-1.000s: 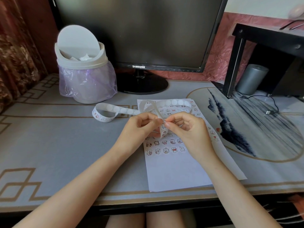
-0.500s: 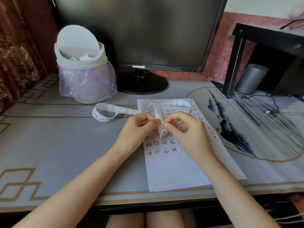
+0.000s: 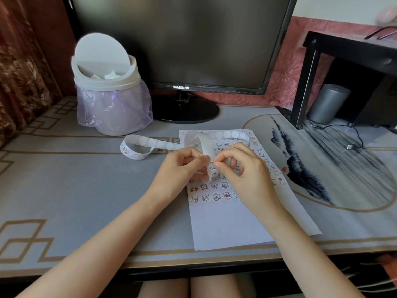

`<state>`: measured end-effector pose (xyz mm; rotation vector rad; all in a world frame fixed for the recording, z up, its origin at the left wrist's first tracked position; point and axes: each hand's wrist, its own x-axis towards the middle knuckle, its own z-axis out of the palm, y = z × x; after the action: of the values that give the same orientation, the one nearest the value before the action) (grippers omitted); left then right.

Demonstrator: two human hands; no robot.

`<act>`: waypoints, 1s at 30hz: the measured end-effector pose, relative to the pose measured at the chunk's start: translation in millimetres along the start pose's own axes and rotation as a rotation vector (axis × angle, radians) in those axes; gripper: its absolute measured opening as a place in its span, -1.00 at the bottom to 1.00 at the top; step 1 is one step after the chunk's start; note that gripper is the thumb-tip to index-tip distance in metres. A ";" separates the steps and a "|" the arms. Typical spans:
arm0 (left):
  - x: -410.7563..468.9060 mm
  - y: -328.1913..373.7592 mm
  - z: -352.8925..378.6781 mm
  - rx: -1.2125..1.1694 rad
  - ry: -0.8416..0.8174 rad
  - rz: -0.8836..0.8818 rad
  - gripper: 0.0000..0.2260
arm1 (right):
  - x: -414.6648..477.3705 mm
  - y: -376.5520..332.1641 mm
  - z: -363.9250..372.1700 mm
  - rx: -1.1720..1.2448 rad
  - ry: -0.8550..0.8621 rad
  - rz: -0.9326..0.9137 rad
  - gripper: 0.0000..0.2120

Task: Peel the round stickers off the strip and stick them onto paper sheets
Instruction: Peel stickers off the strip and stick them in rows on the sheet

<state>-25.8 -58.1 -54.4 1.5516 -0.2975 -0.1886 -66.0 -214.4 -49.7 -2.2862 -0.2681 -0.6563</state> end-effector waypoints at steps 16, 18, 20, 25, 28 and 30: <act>0.4 -0.9 0.3 0.064 0.018 -0.039 -0.85 | -5.0 2.0 -44.3 0.354 -0.077 0.350 -0.91; 0.4 -0.9 0.4 0.066 0.009 -0.043 -0.85 | -8.3 11.4 -54.9 0.359 -0.110 0.452 -0.93; 0.7 -1.2 0.1 0.068 0.004 -0.045 -0.85 | -13.1 18.6 -63.7 0.337 -0.136 0.546 -0.95; 0.9 -3.3 0.7 0.085 -0.010 -0.061 -0.87 | -20.6 28.6 -74.0 0.272 -0.188 0.654 -0.95; 0.7 -3.5 0.9 0.094 -0.015 -0.068 -0.88 | -21.0 29.8 -72.5 0.267 -0.210 0.656 -0.92; 0.6 -3.1 1.1 0.094 -0.021 -0.072 -0.88 | -20.4 29.3 -70.3 0.274 -0.213 0.653 -0.93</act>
<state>-25.4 -59.4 -57.4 1.6553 -0.2710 -0.2505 -99.0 -284.6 -35.6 -2.0048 0.2725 -0.0356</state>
